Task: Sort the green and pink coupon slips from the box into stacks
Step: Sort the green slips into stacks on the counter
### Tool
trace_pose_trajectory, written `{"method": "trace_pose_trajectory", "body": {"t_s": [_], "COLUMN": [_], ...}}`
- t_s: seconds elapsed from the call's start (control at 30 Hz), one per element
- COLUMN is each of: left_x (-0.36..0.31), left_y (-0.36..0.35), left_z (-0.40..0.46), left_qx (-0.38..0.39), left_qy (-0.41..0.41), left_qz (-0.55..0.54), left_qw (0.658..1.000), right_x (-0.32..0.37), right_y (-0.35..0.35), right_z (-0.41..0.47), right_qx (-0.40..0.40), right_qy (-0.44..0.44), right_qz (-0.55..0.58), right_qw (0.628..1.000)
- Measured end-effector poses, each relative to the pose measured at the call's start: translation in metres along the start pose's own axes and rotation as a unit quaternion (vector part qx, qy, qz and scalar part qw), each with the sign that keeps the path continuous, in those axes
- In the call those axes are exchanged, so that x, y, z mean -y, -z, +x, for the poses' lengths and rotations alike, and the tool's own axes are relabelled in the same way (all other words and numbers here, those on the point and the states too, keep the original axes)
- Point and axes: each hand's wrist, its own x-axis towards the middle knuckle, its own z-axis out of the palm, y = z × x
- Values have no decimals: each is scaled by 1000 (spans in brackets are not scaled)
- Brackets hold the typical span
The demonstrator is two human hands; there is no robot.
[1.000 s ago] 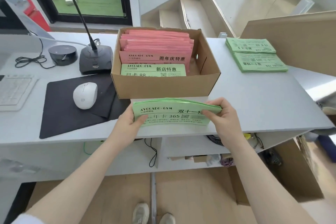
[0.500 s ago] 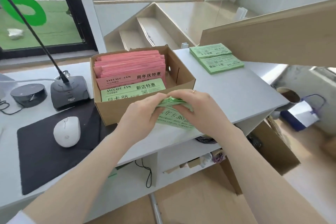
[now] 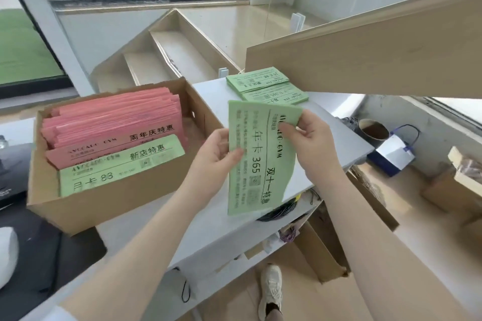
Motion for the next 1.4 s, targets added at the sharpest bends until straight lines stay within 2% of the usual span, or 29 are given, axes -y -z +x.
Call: {"method": "trace_pose_trajectory", "body": {"t_s": [0.13, 0.2, 0.3, 0.43, 0.53, 0.63, 0.73, 0.83, 0.97, 1.03, 1.13, 1.3, 1.4], "left_x": [34, 46, 56, 69, 67, 63, 63, 66, 66, 70, 82, 93, 94], "left_y": [-50, -69, -89, -99, -99, -98, -96, -94, -85, -80, -75, -68, -74], "left_z": [50, 78, 117, 171, 207, 241, 267, 285, 309, 317, 323, 328, 322], "left_qx": [44, 13, -68, -156, -281, -351, -336, -339, -381, -396, -416, -433, -426], "left_qy": [60, 104, 178, 170, 151, 154, 157, 144, 133, 140, 149, 160, 176], "left_qz": [155, 119, -4, 35, -35, -150, -196, -166, -153, -121, -43, 4, 77], "left_qw": [985, 987, 982, 972, 947, 911, 908, 915, 902, 899, 896, 887, 884], "right_x": [-41, -65, -98, -124, -140, -154, -167, -178, -184, -187, -197, -204, -206], "right_y": [35, 55, 81, 112, 133, 138, 131, 124, 113, 109, 108, 103, 103], "right_z": [64, 100, 146, 200, 236, 261, 278, 293, 308, 313, 315, 312, 313], "right_qx": [-92, -123, -144, -79, -2, 68, 60, 34, 31, 46, 93, 106, 124], "right_qy": [-73, -109, -167, -231, -247, -278, -275, -254, -223, -198, -161, -124, -125], "right_qz": [64, 89, 134, 211, 207, 141, 63, 38, -3, -94, -301, -360, -382], "right_qw": [991, 982, 966, 947, 947, 948, 957, 966, 974, 975, 935, 918, 907]}}
